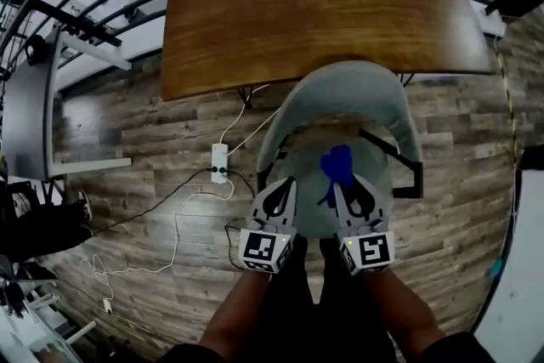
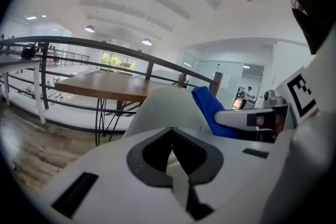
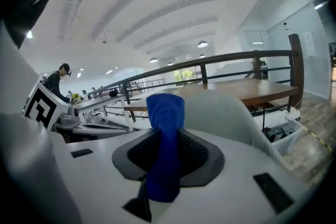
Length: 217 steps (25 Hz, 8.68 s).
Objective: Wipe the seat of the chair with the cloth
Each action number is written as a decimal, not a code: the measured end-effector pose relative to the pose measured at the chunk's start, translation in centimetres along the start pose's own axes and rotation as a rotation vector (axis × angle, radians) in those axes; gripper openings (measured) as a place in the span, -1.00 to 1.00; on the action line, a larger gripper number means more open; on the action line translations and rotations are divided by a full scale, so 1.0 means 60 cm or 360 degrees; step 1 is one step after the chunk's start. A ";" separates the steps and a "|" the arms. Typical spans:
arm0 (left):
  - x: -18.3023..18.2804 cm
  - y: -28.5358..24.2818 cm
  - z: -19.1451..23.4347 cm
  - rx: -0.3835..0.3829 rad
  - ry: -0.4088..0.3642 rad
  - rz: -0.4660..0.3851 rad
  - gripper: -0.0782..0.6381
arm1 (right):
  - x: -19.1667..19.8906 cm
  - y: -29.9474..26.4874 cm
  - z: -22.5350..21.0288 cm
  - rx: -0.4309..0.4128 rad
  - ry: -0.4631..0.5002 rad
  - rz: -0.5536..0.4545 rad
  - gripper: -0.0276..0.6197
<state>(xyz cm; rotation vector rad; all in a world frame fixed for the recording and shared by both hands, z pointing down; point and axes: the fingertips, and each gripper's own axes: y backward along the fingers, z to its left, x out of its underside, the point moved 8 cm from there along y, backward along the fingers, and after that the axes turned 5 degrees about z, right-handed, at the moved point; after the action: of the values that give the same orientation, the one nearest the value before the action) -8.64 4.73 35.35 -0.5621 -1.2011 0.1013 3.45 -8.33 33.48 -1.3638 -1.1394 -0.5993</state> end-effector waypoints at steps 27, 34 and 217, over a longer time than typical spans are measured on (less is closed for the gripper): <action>0.252 -0.143 0.090 -0.0176 0.0298 0.0245 -0.77 | 0.261 -0.215 -0.013 -0.0070 -0.0095 0.0388 -0.60; 0.293 -0.157 0.086 -0.0199 0.0402 0.0240 -0.77 | 0.303 -0.271 -0.006 -0.0130 -0.0064 0.0421 -0.60; 0.421 -0.151 -0.005 -0.0074 0.0279 0.0609 -0.77 | 0.489 -0.153 -0.061 0.0210 -0.0352 0.0886 -0.60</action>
<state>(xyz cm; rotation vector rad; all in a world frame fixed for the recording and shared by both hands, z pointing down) -0.89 6.07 61.01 -0.8206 -0.9167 0.3426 7.76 -5.55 64.02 -1.5700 -0.8913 0.0277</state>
